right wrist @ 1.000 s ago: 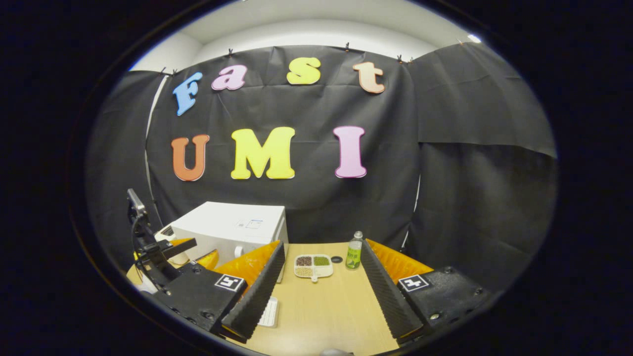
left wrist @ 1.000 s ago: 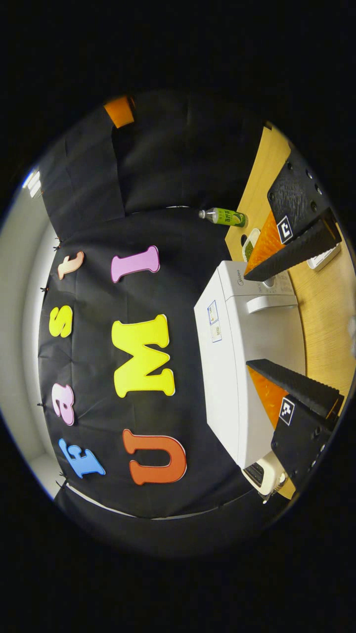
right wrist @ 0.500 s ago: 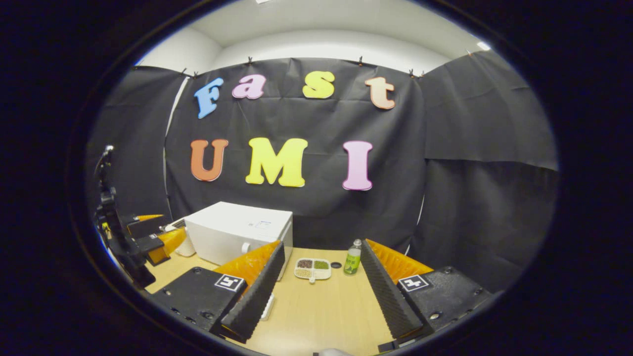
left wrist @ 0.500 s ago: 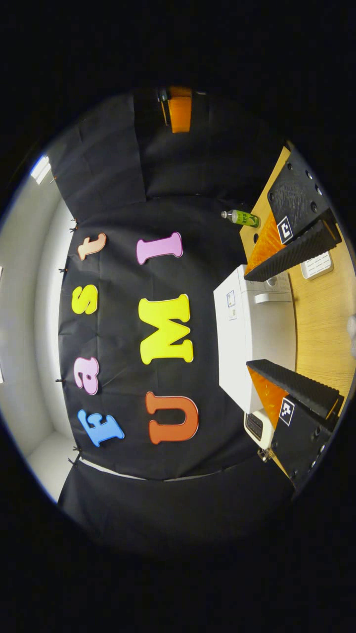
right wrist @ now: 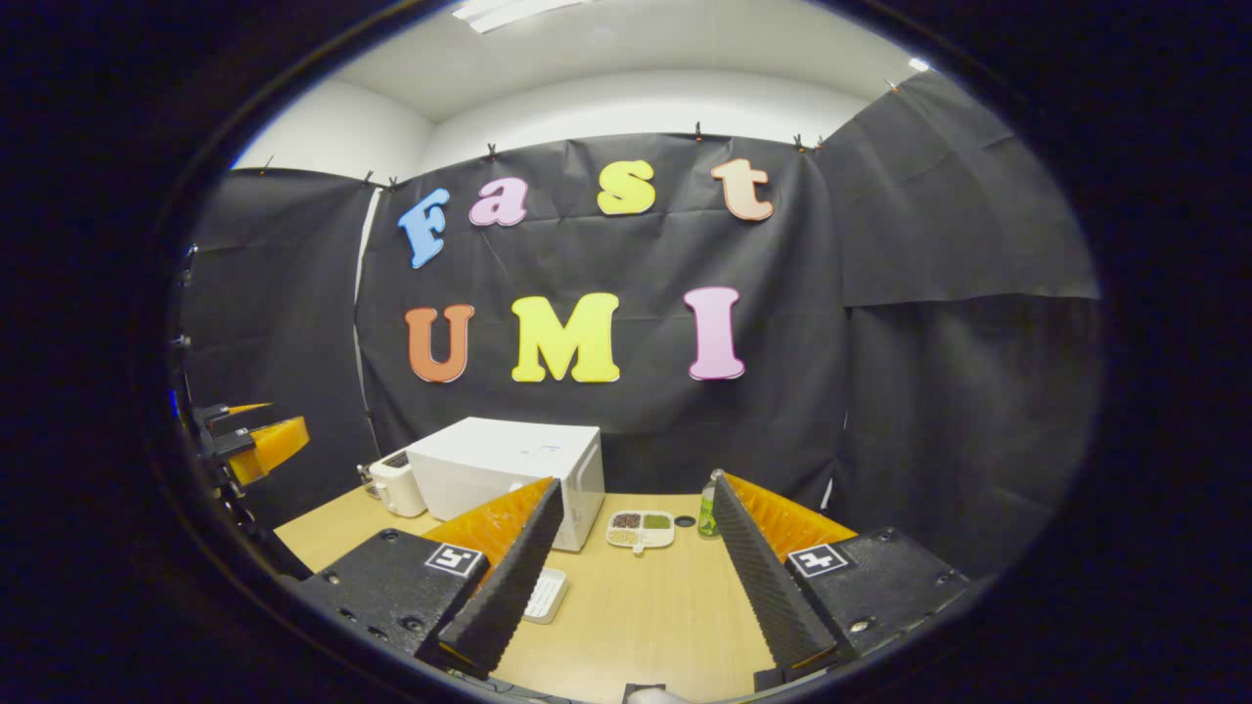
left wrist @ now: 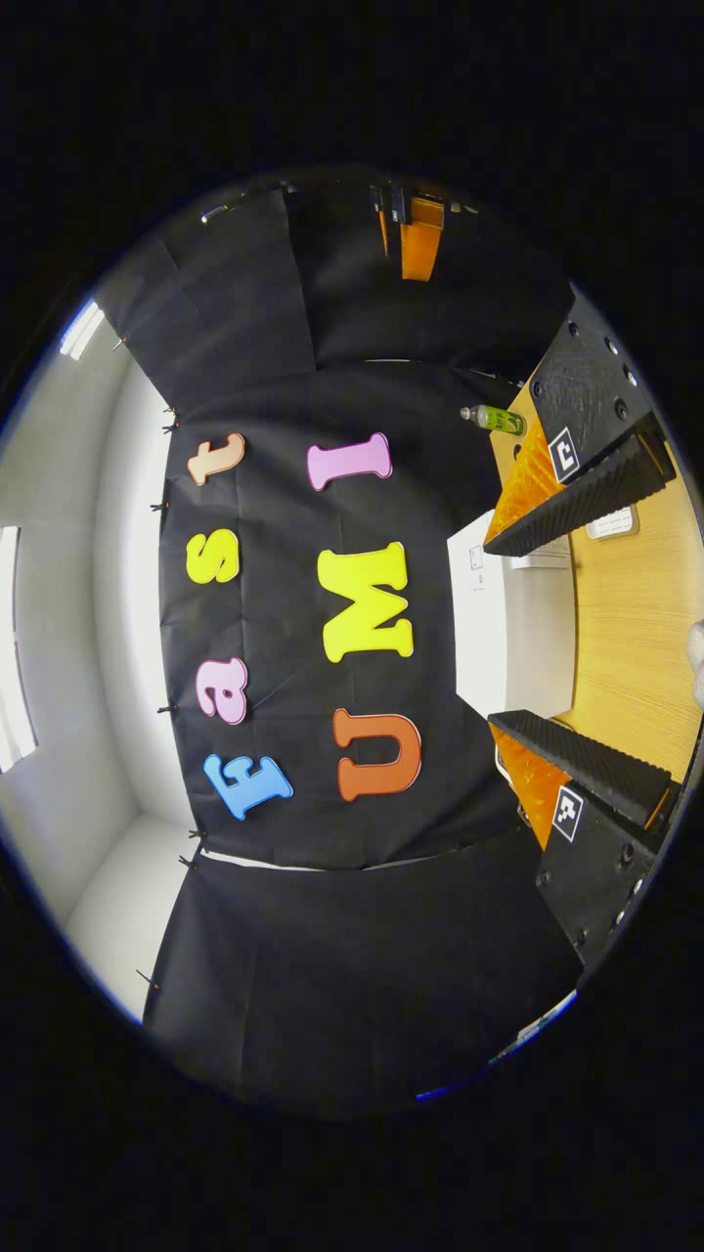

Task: Open the microwave oven with the left hand, put the food in, and close the microwave oven.

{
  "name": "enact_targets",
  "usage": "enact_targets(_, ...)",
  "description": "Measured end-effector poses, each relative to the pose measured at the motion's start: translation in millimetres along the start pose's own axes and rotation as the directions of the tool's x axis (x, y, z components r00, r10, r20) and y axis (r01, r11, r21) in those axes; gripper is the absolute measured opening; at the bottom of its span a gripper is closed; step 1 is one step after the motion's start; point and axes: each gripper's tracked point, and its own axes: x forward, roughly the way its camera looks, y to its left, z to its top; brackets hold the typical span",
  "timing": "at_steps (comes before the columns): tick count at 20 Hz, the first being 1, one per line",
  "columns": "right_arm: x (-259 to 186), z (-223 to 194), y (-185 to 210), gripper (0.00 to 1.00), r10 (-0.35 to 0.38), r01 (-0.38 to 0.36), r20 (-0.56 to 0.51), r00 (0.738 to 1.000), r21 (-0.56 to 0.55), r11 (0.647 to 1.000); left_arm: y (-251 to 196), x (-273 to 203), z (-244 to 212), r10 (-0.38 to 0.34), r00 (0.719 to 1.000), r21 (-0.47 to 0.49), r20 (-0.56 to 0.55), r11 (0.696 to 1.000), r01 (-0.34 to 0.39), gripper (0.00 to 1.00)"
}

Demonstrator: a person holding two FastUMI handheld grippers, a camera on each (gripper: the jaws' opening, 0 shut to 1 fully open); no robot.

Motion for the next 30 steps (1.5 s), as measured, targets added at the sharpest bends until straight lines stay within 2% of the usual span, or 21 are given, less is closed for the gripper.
enact_targets(2,-6.5,5.9,-6.0,0.92,-0.011,0.011,0.019,1.000,0.005,1.000,-0.7,-10.2,8.6,0.010,1.000,-0.013,0.011,1.000,-0.009,0.93)
enact_targets(4,-10.3,12.8,-8.2,0.92,-0.013,0.013,0.044,0.999,0.005,1.000,2.5,-15.5,13.7,0.022,1.000,-0.016,0.016,1.000,-0.022,0.96)
enact_targets(5,-13.0,13.6,-7.9,0.98,-0.011,0.011,0.051,0.999,0.007,1.000,4.0,-17.9,15.5,0.028,0.999,-0.017,0.019,0.999,-0.028,0.96)
enact_targets(6,-14.3,15.7,-7.0,0.92,-0.008,0.007,0.058,0.998,0.009,1.000,5.4,-18.0,15.4,0.032,0.999,-0.019,0.017,0.999,-0.032,0.96)
enact_targets(7,-14.9,17.2,-6.5,0.92,-0.008,0.007,0.063,0.998,0.009,1.000,5.7,-18.4,15.5,0.034,0.999,-0.024,0.018,0.999,-0.034,0.96)
enact_targets(8,-15.9,19.3,-6.6,0.98,-0.008,0.008,0.071,0.997,0.006,1.000,5.7,-19.7,16.0,0.036,0.999,-0.029,0.016,0.999,-0.035,0.96)
enact_targets(10,-19.5,21.7,-8.2,0.98,-0.008,0.008,0.079,0.997,0.003,1.000,5.4,-18.0,17.7,0.038,0.999,-0.033,0.022,0.999,-0.037,0.96)
enact_targets(11,-20.3,23.7,-6.6,0.92,-0.008,0.008,0.084,0.996,0.003,1.000,5.6,-16.3,17.1,0.040,0.999,-0.031,0.021,0.999,-0.039,0.96)
enact_targets(12,-20.6,25.5,-6.2,0.92,-0.008,0.007,0.087,0.996,0.004,1.000,5.0,-15.4,17.1,0.039,0.999,-0.024,0.024,0.999,-0.038,0.96)
enact_targets(13,-20.4,24.9,-6.5,0.98,-0.010,0.010,0.086,0.996,0.005,1.000,6.7,-15.4,16.3,0.039,0.999,-0.021,0.023,0.999,-0.039,0.96)
enact_targets(15,-22.1,26.4,-6.3,0.98,-0.012,0.011,0.087,0.996,0.012,1.000,4.3,-12.5,17.4,0.034,0.999,-0.020,0.025,0.999,-0.033,1.00)
enact_targets(17,-21.9,26.6,-7.8,0.98,-0.015,0.014,0.088,0.996,0.009,1.000,4.3,-11.4,17.4,0.033,0.999,-0.018,0.025,0.999,-0.033,0.96)
enact_targets(18,-22.3,26.9,-8.6,0.98,-0.014,0.013,0.086,0.996,0.008,1.000,4.2,-10.9,17.1,0.034,0.999,-0.017,0.024,0.999,-0.033,1.00)
enact_targets(22,-22.1,25.9,-10.1,0.98,-0.015,0.014,0.081,0.997,0.011,1.000,0.6,-9.9,15.9,0.029,0.999,-0.012,0.024,1.000,-0.029,0.96)
enact_targets(23,-22.4,26.0,-10.4,0.98,-0.013,0.012,0.079,0.997,0.014,1.000,0.4,-9.8,16.7,0.031,0.999,-0.009,0.023,0.999,-0.031,0.96)
enact_targets(24,-22.4,25.7,-10.6,0.92,-0.012,0.011,0.076,0.997,0.015,1.000,-0.8,-10.3,17.0,0.029,0.999,-0.007,0.024,1.000,-0.028,0.96)
enact_targets(25,-22.3,25.9,-13.0,0.92,-0.015,0.014,0.075,0.997,0.014,1.000,-1.7,-10.5,16.4,0.029,0.999,-0.006,0.020,1.000,-0.029,0.96)
enact_targets(26,-21.3,25.6,-14.4,0.98,-0.016,0.016,0.072,0.997,0.012,1.000,-2.3,-10.4,15.9,0.029,0.999,-0.005,0.020,1.000,-0.029,0.96)
enact_targets(28,-22.8,27.9,-14.4,0.98,-0.016,0.015,0.076,0.997,0.011,1.000,-4.8,-10.7,15.0,0.029,0.999,-0.005,0.017,1.000,-0.029,0.96)
enact_targets(29,-22.2,28.1,-14.8,0.92,-0.015,0.014,0.079,0.997,0.011,1.000,-5.7,-11.7,15.7,0.030,0.999,-0.004,0.017,1.000,-0.030,0.96)
enact_targets(30,-22.6,28.1,-15.6,0.92,-0.015,0.015,0.078,0.997,0.009,1.000,-4.9,-12.0,15.7,0.033,0.999,-0.003,0.017,0.999,-0.033,0.96)
